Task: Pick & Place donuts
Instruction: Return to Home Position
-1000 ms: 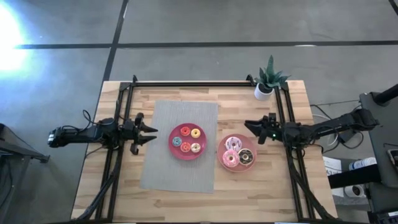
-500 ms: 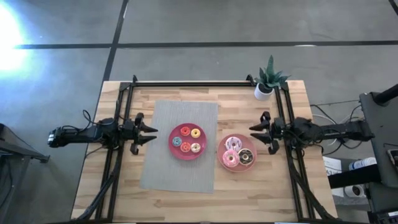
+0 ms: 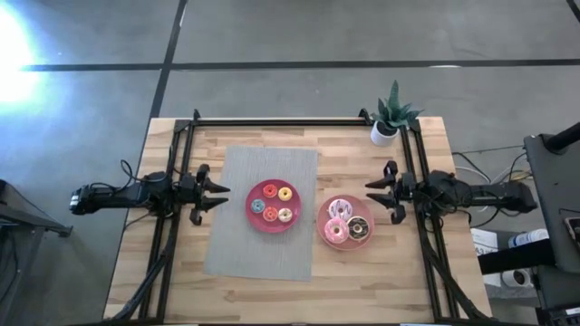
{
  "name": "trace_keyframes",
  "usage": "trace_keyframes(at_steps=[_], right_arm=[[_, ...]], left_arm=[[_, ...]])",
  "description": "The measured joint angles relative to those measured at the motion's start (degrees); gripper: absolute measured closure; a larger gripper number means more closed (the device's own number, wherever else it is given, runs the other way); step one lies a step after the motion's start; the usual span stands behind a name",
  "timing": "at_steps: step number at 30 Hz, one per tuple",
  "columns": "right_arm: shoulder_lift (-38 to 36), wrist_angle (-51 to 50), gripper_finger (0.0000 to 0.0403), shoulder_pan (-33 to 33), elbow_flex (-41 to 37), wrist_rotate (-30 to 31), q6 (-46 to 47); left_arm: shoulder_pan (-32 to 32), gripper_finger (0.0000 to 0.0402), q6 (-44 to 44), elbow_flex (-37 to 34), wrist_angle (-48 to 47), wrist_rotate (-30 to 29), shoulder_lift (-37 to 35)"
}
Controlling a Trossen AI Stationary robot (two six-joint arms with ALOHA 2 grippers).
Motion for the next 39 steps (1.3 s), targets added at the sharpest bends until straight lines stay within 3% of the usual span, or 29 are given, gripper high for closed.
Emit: trace_keyframes(at_steps=[11, 17, 39], right_arm=[[-5.8, -9.7, 0.0274, 0.0, 0.0, -0.1, -0.7], [-6.2, -9.7, 0.0267, 0.0, 0.0, -0.1, -4.5], [-6.2, -9.7, 0.0269, 0.0, 0.0, 0.0, -4.4]], left_arm=[[0.0, 0.0284, 0.0, 0.0, 0.0, 0.0, 0.0], [0.0, 0.0284, 0.0, 0.0, 0.0, 0.0, 0.0], [0.0, 0.0284, 0.0, 0.0, 0.0, 0.0, 0.0]])
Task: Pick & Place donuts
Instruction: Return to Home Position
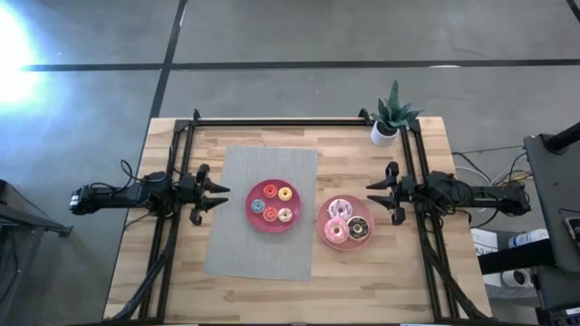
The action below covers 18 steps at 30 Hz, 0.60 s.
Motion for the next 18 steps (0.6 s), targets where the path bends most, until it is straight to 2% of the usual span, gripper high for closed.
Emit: trace_keyframes(at_steps=[18], right_arm=[[0.0, 0.0, 0.0277, 0.0, 0.0, 0.0, 0.0]], left_arm=[[0.0, 0.0284, 0.0, 0.0, 0.0, 0.0, 0.0]])
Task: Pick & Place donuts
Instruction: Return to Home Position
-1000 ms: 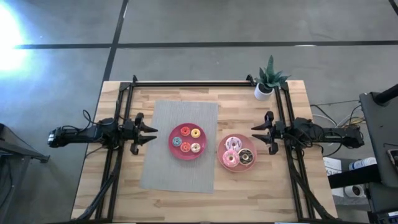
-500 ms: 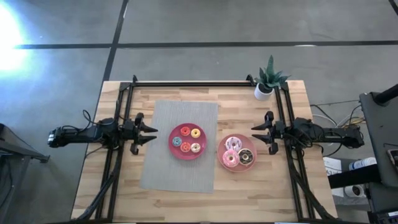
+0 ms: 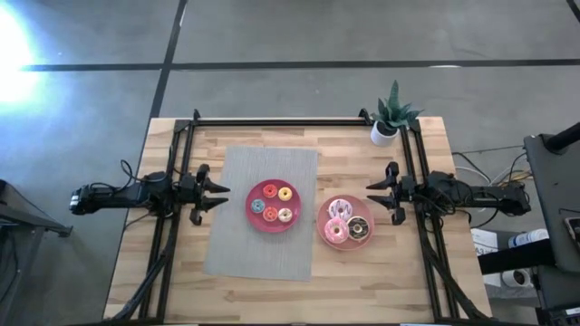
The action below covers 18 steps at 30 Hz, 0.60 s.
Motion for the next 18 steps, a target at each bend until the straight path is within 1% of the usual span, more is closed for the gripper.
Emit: trace_keyframes(at_steps=[9, 18], right_arm=[[0.0, 0.0, 0.0268, 0.0, 0.0, 0.0, 0.0], [0.0, 0.0, 0.0279, 0.0, 0.0, 0.0, 0.0]], left_arm=[[0.0, 0.0284, 0.0, 0.0, 0.0, 0.0, 0.0], [0.0, 0.0284, 0.0, 0.0, 0.0, 0.0, 0.0]])
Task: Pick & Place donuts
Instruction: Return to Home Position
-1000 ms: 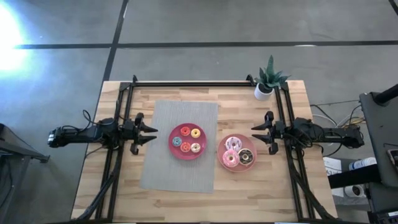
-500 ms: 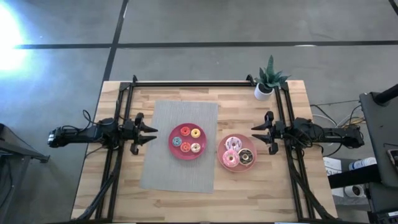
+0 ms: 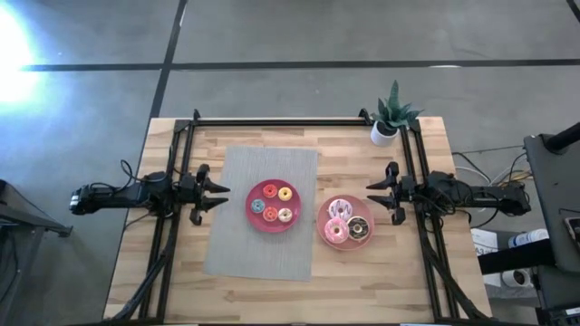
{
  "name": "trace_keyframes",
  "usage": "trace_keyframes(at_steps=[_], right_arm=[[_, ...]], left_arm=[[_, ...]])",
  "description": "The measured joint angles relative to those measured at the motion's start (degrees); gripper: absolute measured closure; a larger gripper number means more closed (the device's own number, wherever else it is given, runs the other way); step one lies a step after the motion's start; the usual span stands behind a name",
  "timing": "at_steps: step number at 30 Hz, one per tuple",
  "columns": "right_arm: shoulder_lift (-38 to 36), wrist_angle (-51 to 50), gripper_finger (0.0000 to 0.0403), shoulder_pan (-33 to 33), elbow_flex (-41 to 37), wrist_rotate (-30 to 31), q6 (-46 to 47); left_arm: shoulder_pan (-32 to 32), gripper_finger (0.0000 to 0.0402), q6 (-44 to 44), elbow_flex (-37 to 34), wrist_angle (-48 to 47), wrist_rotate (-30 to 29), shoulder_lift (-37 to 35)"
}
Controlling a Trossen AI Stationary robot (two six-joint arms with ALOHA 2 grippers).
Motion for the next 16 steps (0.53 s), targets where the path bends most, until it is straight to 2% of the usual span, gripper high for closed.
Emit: trace_keyframes(at_steps=[16], right_arm=[[0.0, 0.0, 0.0269, 0.0, 0.0, 0.0, 0.0]], left_arm=[[0.0, 0.0284, 0.0, 0.0, 0.0, 0.0, 0.0]])
